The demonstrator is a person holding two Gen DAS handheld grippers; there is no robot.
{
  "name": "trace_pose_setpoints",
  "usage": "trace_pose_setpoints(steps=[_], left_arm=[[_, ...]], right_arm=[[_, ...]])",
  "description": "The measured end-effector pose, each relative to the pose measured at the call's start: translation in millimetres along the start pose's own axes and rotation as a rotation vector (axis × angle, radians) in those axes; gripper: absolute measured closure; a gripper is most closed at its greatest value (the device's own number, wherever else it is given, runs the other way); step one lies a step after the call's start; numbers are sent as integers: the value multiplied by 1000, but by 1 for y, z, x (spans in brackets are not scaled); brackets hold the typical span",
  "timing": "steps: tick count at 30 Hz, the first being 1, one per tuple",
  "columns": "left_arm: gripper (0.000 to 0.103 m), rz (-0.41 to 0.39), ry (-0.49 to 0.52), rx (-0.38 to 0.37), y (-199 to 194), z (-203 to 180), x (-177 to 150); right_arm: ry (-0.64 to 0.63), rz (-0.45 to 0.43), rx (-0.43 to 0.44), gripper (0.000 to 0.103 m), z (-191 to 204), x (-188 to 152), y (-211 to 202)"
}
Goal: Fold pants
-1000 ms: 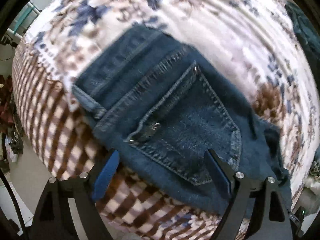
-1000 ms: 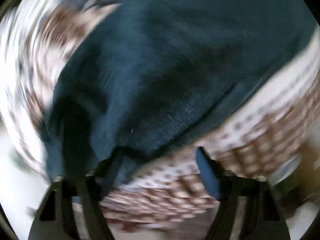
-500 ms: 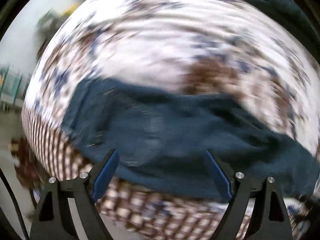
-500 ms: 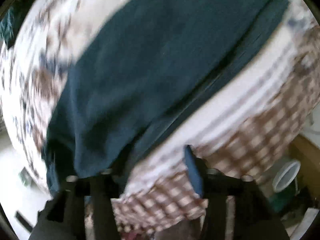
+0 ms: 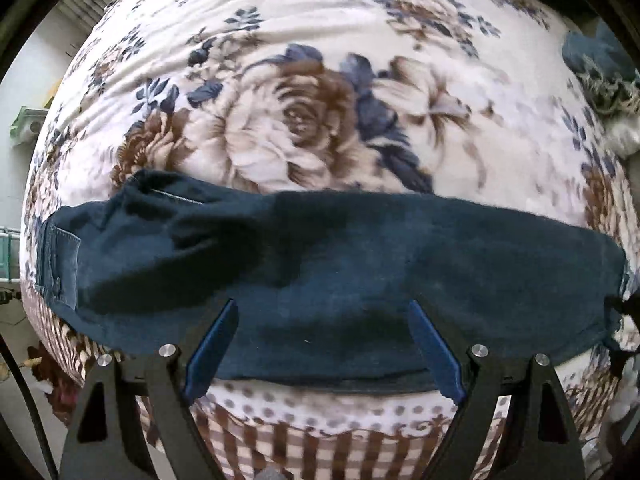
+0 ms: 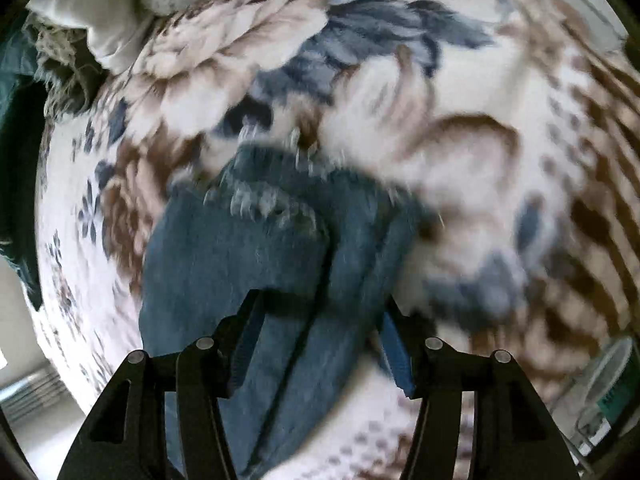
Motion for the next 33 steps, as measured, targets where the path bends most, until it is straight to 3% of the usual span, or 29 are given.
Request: trace_pose_setpoints(steps=[3,4,6,7,13,16,19,21,24,28,31,33], left_arm=[[17,2,8,44,5,-8,-5],[17,6,10,56,6,-10,-6],[17,17,10,73,8,-11,-8],[17,19,7,79,7,-10,-9],[17,19,-12,80,5,-15,-7],[17,24,0,73,7,-25,-4],[17,14,17,76,5,-32,-1],[17,7,25,73,3,-36,1],[17,10,30,62,4,-40,2],[17,38,35,49,10,-45,3],[17,35,40,48,8,-47,2],[17,34,48,52,8,-48,2]], right_arm=[[-71,-53,-41,50,10,4,2],[-139,-77,-113,58,20,-1,0],[-226,-88,-224,61,35,-21,-6],[-231,-91,-240,61,37,-24,-12],[-109,-110,24,54,21,-18,-49],[-109,-166,3,54,20,-10,-57],[-151,-278,25,54,25,-15,-84],[-182,-328,84,54,26,-18,-109],[-213,-219,78,50,30,-10,-96],[-46,-13,95,50,-4,7,-40],[-36,-2,141,50,-5,15,-21],[-83,3,109,50,4,17,-13]])
Point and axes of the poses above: each gripper's, at about its wrist camera, not at the fingertips, and y roughly the way its jaws point, z to its left, x to its top, the point moved 3 cm from there along y, roughly the way its jaws point, and after that the axes turned 9 degrees about z, right-handed, at the moved point
